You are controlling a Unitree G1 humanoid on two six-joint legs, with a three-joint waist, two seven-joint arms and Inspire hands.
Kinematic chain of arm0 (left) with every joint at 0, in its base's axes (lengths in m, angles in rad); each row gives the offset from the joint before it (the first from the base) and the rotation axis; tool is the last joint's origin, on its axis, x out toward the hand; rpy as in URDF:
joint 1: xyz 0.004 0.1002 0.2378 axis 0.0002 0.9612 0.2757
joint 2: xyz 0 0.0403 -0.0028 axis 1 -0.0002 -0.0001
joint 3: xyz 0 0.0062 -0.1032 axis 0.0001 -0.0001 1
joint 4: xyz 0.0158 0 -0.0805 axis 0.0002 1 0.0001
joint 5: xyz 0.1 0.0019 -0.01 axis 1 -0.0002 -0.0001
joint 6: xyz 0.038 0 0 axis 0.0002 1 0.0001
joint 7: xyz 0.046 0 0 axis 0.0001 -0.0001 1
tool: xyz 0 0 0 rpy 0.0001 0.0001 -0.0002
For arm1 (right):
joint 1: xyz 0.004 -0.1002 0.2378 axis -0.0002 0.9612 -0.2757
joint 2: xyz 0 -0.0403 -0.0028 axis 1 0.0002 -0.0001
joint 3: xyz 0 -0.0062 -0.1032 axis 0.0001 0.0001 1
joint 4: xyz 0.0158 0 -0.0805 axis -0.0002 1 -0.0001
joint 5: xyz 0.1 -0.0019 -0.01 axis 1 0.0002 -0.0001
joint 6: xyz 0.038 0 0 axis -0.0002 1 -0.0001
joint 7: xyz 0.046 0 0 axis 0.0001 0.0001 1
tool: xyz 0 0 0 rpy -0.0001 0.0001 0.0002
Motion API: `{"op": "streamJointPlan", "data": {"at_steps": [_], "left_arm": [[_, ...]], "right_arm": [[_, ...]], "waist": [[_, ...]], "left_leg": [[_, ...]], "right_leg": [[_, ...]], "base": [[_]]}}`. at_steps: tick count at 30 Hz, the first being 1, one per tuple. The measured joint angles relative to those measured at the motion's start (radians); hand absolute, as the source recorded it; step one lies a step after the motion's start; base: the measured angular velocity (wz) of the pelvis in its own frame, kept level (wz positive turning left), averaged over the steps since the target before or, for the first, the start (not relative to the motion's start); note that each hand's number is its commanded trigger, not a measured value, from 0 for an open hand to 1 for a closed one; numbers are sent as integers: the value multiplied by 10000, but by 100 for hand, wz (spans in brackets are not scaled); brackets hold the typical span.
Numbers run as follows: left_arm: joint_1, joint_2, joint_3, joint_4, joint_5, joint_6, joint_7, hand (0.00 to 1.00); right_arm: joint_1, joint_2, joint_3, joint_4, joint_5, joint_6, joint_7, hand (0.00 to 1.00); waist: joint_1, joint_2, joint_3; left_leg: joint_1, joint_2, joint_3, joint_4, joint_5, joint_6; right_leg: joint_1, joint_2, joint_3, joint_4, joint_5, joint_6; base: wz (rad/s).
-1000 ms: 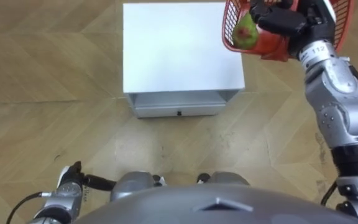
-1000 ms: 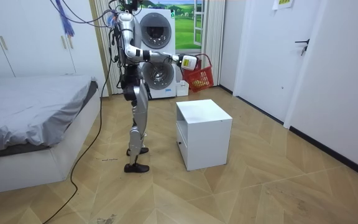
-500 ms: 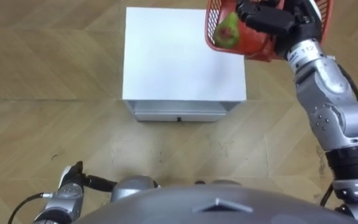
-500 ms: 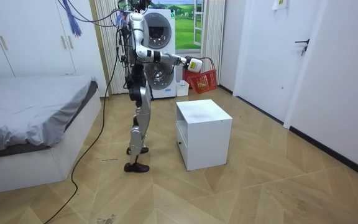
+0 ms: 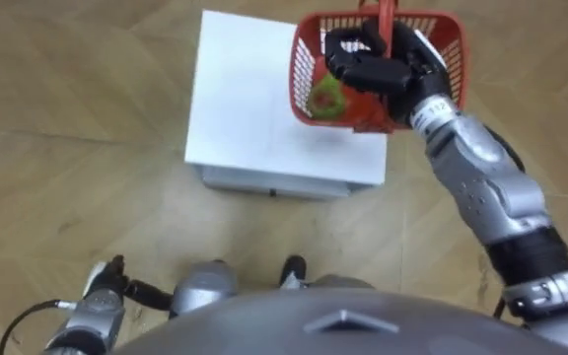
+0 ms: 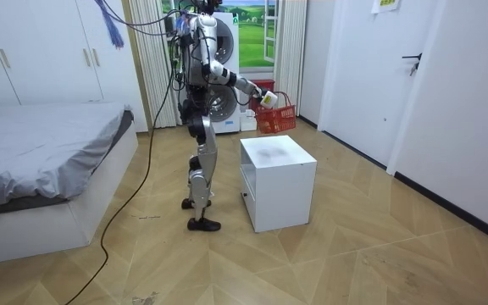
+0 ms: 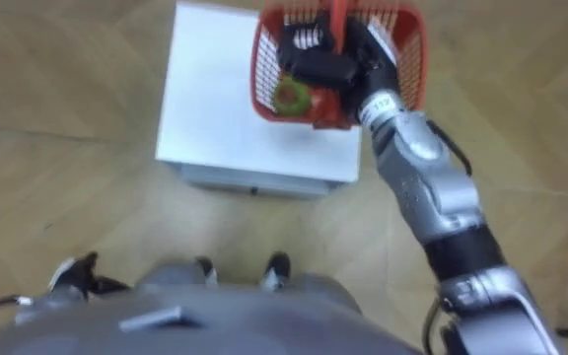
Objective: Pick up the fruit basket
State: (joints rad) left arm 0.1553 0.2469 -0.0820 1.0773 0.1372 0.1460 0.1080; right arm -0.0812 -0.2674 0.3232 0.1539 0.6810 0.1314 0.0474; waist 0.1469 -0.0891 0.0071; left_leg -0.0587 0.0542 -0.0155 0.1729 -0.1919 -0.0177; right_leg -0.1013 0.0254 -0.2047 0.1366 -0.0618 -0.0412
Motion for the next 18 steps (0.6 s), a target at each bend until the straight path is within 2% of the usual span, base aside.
{"op": "streamJointPlan", "data": {"at_steps": [3,6,10,18], "left_arm": [[42,-36,-1,97,52,3,-14,0],[128,-68,-2,67,55,8,-32,0],[116,-223,-3,33,138,64,-36,0],[120,-360,-220,89,128,64,-131,0]], "right_arm": [[27,119,180,379,207,-30,81,100],[28,129,384,825,504,-25,198,100],[27,194,501,884,645,-24,329,100],[5,756,495,2247,1031,-101,416,100]], "waist": [[45,162,82],[105,317,47],[113,569,59],[194,665,80]], "left_leg": [[-37,-106,102,-21,3,5],[-150,-200,100,4,4,6],[-306,-255,98,106,4,7],[-458,-341,84,167,10,19]], "right_leg": [[54,-140,-186,8,-117,143],[6,-234,-258,7,-191,219],[-47,-300,-424,17,-228,270],[-66,-398,-534,40,-365,315]], "base": [[17],[5],[9],[9]]}}
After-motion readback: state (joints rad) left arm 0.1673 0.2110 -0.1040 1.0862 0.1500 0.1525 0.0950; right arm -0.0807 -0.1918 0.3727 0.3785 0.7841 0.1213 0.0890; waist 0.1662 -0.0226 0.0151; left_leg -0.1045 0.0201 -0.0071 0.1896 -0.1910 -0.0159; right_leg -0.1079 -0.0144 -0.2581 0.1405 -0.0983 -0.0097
